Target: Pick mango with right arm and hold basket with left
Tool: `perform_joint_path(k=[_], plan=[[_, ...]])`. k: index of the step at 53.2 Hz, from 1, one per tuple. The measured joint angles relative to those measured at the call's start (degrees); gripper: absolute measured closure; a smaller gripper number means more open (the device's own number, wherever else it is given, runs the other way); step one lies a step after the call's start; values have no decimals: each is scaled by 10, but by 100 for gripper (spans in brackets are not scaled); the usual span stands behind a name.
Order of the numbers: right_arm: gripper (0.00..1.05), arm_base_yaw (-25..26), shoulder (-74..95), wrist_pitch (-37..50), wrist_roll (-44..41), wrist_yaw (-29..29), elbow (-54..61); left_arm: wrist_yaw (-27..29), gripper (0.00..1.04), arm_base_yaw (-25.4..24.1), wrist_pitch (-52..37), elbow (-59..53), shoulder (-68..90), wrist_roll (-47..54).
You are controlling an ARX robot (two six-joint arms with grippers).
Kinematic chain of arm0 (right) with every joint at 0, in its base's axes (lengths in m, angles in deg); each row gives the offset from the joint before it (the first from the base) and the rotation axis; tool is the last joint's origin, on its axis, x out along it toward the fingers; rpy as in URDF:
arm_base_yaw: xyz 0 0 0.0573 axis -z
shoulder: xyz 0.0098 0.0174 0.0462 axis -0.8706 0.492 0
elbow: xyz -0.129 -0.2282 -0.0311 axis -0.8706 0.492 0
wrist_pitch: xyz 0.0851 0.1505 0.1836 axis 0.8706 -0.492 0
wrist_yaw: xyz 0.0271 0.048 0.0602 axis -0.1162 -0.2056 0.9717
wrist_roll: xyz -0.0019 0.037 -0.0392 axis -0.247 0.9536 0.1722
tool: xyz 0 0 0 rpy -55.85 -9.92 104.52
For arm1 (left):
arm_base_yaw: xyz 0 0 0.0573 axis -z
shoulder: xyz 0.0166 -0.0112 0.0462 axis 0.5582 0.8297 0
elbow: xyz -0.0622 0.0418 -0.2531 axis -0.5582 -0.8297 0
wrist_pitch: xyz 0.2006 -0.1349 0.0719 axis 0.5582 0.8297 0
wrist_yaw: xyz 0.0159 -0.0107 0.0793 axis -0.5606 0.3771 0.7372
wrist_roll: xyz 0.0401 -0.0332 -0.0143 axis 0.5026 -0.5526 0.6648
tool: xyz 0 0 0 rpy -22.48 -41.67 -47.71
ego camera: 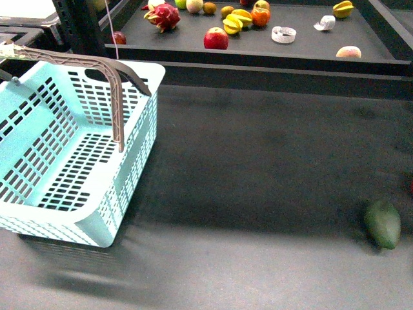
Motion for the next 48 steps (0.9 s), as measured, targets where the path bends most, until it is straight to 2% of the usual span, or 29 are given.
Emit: perform_joint_path(k=[37, 38, 42, 44, 48], plan=[[8, 0, 0, 0, 0, 0, 0, 0, 6, 0, 0, 0, 0, 0], [8, 0, 0, 0, 0, 0, 0, 8, 6, 3, -2, 0, 0, -1], [8, 0, 0, 0, 0, 0, 0, 151, 6, 58, -89, -2, 47, -40], [8, 0, 0, 0, 0, 0, 0, 200, 6, 80, -142, -1, 94, -54], [8, 0, 0, 0, 0, 0, 0, 213, 6, 92, -243, 0, 212, -89]])
